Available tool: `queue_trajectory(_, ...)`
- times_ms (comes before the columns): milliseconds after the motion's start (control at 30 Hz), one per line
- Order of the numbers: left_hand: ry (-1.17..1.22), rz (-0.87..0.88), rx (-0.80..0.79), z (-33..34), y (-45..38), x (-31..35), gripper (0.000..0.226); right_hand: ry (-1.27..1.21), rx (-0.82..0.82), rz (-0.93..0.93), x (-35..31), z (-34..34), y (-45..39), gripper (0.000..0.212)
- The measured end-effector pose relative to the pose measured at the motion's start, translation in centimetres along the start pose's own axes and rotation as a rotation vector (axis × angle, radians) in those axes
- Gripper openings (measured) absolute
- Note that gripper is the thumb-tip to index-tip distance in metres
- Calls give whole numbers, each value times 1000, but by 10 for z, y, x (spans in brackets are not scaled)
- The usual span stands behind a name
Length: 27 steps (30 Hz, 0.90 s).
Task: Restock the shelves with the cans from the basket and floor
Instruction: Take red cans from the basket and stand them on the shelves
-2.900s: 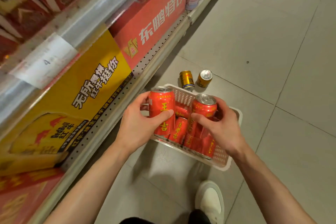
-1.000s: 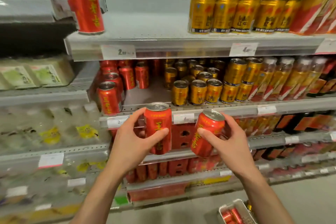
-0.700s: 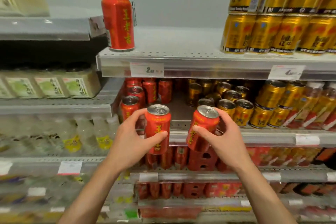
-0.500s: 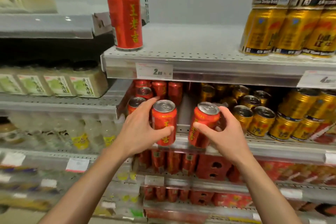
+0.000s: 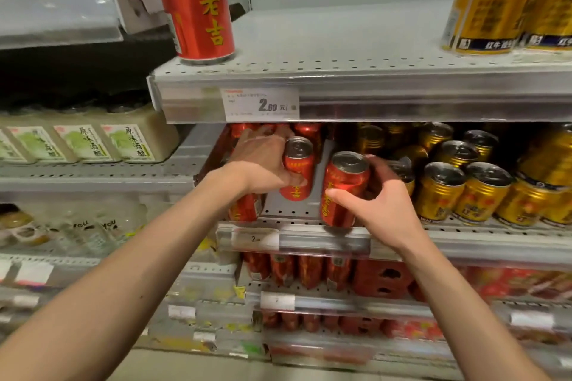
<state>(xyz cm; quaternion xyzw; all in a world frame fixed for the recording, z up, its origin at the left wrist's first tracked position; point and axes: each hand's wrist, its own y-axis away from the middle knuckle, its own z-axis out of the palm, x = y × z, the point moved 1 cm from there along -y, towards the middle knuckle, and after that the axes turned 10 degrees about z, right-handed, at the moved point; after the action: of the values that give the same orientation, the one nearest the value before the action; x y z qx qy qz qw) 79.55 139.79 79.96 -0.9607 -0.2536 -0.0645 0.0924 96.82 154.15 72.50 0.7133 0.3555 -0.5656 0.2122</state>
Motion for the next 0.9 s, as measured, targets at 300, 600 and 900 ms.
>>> queue_trajectory(300, -10, -70, -79, 0, -28, -22, 103, -19, -48, 73, 16, 24, -20, 76)
queue_trajectory(600, -31, -89, -81, 5, -31, -28, 105, 16, -91, 81, 15, 26, -19, 75)
queue_trajectory(900, 178, -28, 22, -12, 0, -40, 67, 54, -153, 57, 5, 24, -19, 75)
